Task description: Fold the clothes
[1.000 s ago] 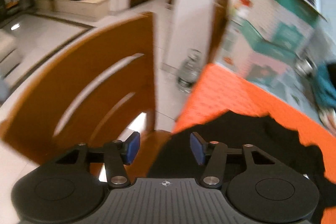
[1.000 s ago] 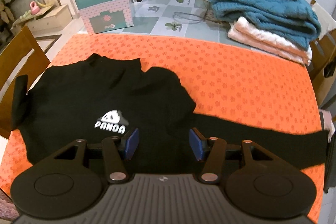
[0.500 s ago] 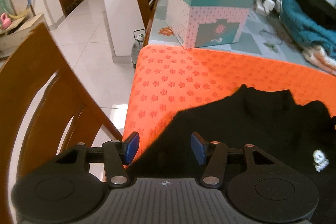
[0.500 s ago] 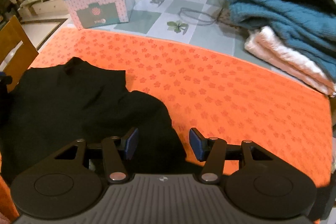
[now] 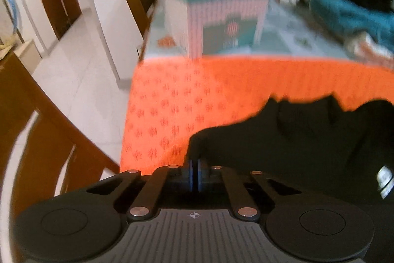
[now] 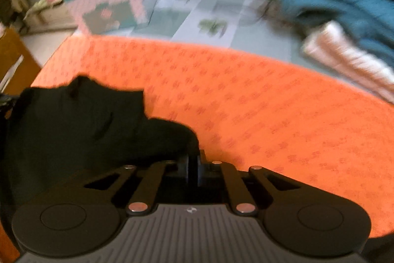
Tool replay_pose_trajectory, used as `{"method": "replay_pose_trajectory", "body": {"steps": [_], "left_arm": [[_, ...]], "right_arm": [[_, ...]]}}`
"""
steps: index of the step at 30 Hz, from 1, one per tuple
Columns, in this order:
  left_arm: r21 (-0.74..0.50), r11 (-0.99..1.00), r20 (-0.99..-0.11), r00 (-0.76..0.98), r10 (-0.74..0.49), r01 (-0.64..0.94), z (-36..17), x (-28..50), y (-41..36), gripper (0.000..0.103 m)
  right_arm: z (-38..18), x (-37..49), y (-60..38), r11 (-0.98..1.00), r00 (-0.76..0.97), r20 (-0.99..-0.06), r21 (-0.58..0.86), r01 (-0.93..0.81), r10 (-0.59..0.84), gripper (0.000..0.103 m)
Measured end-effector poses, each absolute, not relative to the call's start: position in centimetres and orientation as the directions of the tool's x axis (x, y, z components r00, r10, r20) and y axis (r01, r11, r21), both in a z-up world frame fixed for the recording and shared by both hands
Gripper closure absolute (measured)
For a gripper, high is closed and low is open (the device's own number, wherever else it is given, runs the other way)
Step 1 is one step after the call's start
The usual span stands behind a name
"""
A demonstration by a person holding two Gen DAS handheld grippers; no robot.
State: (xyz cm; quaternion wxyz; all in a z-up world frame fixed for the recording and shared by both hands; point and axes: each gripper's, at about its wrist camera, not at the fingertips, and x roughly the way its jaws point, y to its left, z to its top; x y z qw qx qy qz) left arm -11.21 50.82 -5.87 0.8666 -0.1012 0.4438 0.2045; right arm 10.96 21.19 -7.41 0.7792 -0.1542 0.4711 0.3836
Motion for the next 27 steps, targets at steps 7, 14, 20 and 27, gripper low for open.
{"method": "replay_pose_trajectory", "body": {"steps": [7, 14, 20, 27], "left_arm": [[-0.091, 0.898, -0.679, 0.686, 0.261, -0.431, 0.2, -8.2, 51.7, 0.097], [-0.075, 0.909, -0.687, 0.682, 0.251, -0.411, -0.8, -2.1, 52.0, 0.095], [-0.098, 0.898, -0.712, 0.660, 0.237, -0.428, -0.7, -3.7, 51.8, 0.071], [-0.124, 0.885, -0.741, 0.635, 0.219, -0.450, -0.6, -5.7, 51.6, 0.059]], "right_arm": [[-0.9, 11.8, 18.2, 0.739, 0.505, -0.731, -0.001, -0.673, 0.459, 0.097], [-1.9, 17.2, 17.8, 0.787, 0.532, -0.746, -0.018, -0.617, 0.401, 0.096], [-5.9, 18.8, 18.7, 0.777, 0.474, -0.804, -0.025, -0.630, 0.358, 0.094], [-4.8, 16.7, 17.1, 0.781, 0.452, -0.810, 0.011, -0.624, 0.373, 0.081]]}}
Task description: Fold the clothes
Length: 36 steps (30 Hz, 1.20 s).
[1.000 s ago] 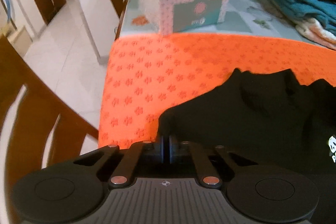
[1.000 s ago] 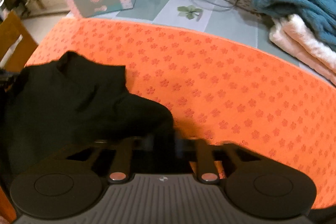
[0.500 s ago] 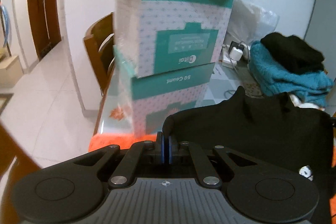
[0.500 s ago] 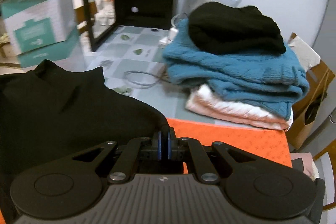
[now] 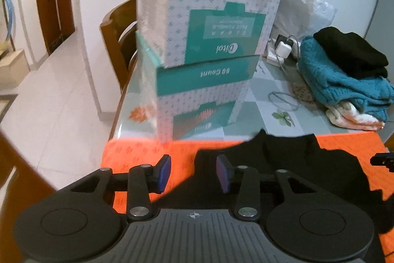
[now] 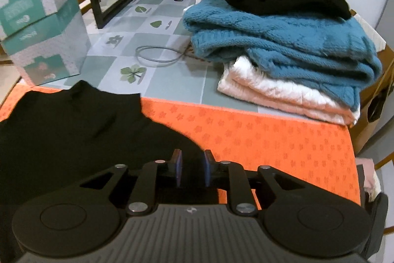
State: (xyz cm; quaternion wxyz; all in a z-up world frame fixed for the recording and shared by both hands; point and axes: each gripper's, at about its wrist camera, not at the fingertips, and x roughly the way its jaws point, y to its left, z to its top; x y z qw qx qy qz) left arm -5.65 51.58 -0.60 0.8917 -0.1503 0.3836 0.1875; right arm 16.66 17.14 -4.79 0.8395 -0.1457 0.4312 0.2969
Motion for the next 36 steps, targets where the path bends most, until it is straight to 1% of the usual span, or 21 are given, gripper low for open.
{"method": "replay_pose_trajectory", "body": {"steps": [3, 13, 15, 18, 21, 23, 27, 30, 34, 35, 36], "left_arm": [[-0.135, 0.878, -0.752, 0.624, 0.211, -0.459, -0.6, -6.5, 51.5, 0.058], [-0.158, 0.874, -0.779, 0.602, 0.176, -0.459, 0.3, -14.3, 48.1, 0.058], [-0.161, 0.872, -0.779, 0.602, 0.175, -0.462, 0.6, -15.7, 47.6, 0.058], [-0.162, 0.870, -0.773, 0.608, 0.181, -0.466, 1.1, -17.1, 47.4, 0.057], [-0.160, 0.869, -0.767, 0.614, 0.189, -0.468, 1.7, -18.5, 47.3, 0.055], [-0.158, 0.869, -0.764, 0.616, 0.193, -0.469, 1.9, -19.4, 47.1, 0.052], [-0.151, 0.867, -0.768, 0.609, 0.200, -0.475, 1.7, -20.7, 46.6, 0.051], [-0.152, 0.863, -0.774, 0.601, 0.199, -0.482, 1.3, -21.7, 46.1, 0.049], [-0.153, 0.859, -0.786, 0.587, 0.195, -0.489, 0.6, -23.2, 45.2, 0.047], [-0.152, 0.858, -0.788, 0.584, 0.194, -0.490, 0.5, -23.5, 45.0, 0.047], [-0.151, 0.858, -0.791, 0.581, 0.194, -0.491, 0.4, -23.9, 44.8, 0.047]], "right_arm": [[-3.8, 14.5, 16.1, 0.774, 0.437, -0.811, 0.030, -0.632, 0.388, 0.078], [-2.7, 4.1, 13.5, 0.750, 0.350, -0.822, 0.134, -0.648, 0.449, 0.078], [-2.6, 1.7, 13.2, 0.738, 0.336, -0.825, 0.138, -0.660, 0.454, 0.078], [-2.3, -1.4, 12.9, 0.718, 0.312, -0.827, 0.149, -0.680, 0.467, 0.076], [-2.1, -4.3, 12.6, 0.690, 0.281, -0.827, 0.166, -0.705, 0.487, 0.073], [-2.1, -6.2, 12.5, 0.665, 0.254, -0.827, 0.180, -0.725, 0.501, 0.073], [-2.7, -9.7, 12.8, 0.620, 0.211, -0.828, 0.196, -0.760, 0.520, 0.072], [-3.6, -11.6, 13.2, 0.583, 0.167, -0.831, 0.215, -0.783, 0.531, 0.067], [-4.9, -13.4, 14.1, 0.536, 0.102, -0.833, 0.251, -0.806, 0.543, 0.065], [-5.2, -13.8, 14.4, 0.525, 0.090, -0.834, 0.255, -0.812, 0.544, 0.061], [-5.5, -14.1, 14.7, 0.518, 0.084, -0.836, 0.254, -0.817, 0.542, 0.054]]}}
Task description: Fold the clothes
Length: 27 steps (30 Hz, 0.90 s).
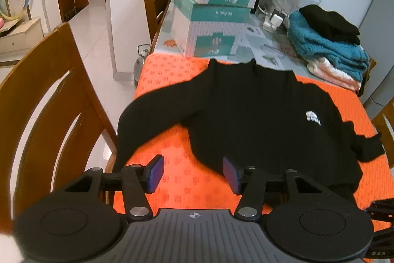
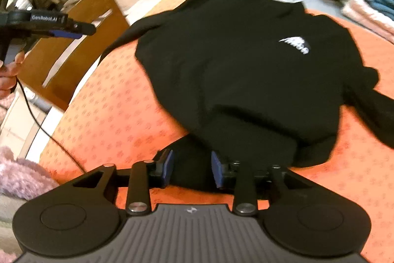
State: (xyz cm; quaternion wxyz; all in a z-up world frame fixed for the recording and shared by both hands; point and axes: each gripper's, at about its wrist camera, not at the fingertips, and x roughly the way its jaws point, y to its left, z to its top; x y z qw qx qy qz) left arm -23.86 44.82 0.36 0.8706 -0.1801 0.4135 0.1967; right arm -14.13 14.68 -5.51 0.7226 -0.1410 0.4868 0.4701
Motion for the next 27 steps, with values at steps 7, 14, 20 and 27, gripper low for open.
{"method": "replay_pose_trajectory", "body": {"steps": [7, 14, 20, 27], "left_arm": [[-0.146, 0.845, -0.808, 0.555, 0.198, -0.514, -0.4, -26.1, 44.5, 0.045], [-0.144, 0.830, -0.820, 0.535, 0.204, -0.539, -0.8, -27.4, 44.6, 0.044], [-0.143, 0.820, -0.827, 0.522, 0.208, -0.554, -1.1, -28.0, 44.5, 0.044], [-0.138, 0.822, -0.837, 0.509, 0.200, -0.552, -1.7, -27.9, 44.1, 0.044]], "right_arm": [[-7.6, -15.5, 16.8, 0.467, 0.040, -0.851, 0.248, -0.849, 0.524, 0.039], [-9.0, -17.8, 19.1, 0.380, 0.131, -0.867, 0.072, -0.922, 0.481, 0.034], [-9.8, -18.6, 20.0, 0.364, 0.206, -0.867, -0.031, -0.931, 0.453, 0.046], [-9.6, -17.1, 19.4, 0.435, 0.243, -0.861, -0.029, -0.900, 0.446, 0.091]]}}
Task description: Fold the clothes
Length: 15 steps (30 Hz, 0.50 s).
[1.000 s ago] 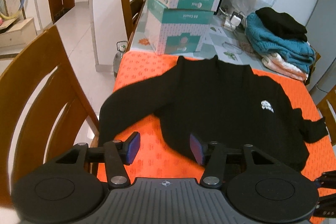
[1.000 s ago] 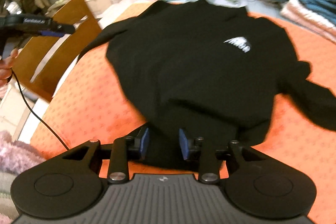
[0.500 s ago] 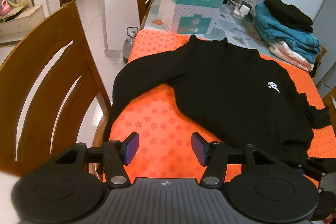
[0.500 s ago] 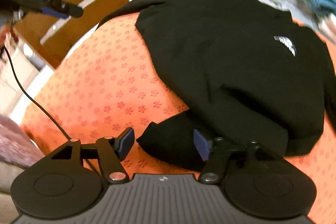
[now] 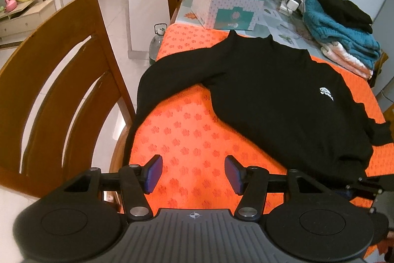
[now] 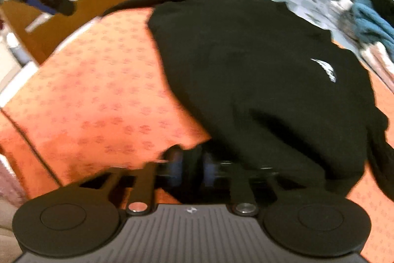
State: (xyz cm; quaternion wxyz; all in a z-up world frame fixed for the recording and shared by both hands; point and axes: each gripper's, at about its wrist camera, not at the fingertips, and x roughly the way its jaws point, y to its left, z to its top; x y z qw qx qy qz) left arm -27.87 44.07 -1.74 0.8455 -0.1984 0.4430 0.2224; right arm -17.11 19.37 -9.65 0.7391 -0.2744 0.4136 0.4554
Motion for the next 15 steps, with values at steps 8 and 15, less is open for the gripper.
{"method": "replay_pose_trajectory", "body": {"steps": [8, 15], "left_arm": [[-0.137, 0.838, -0.840, 0.510, 0.184, -0.529, -2.2, -26.9, 43.6, 0.044], [-0.141, 0.864, -0.845, 0.514, 0.150, -0.483, -3.0, -25.6, 42.7, 0.044]], "right_arm": [[-7.0, -14.7, 16.9, 0.512, 0.251, -0.841, 0.036, -0.858, 0.480, 0.093], [-3.0, -12.6, 14.4, 0.581, 0.374, -0.789, -0.027, -0.814, 0.487, 0.093]]}}
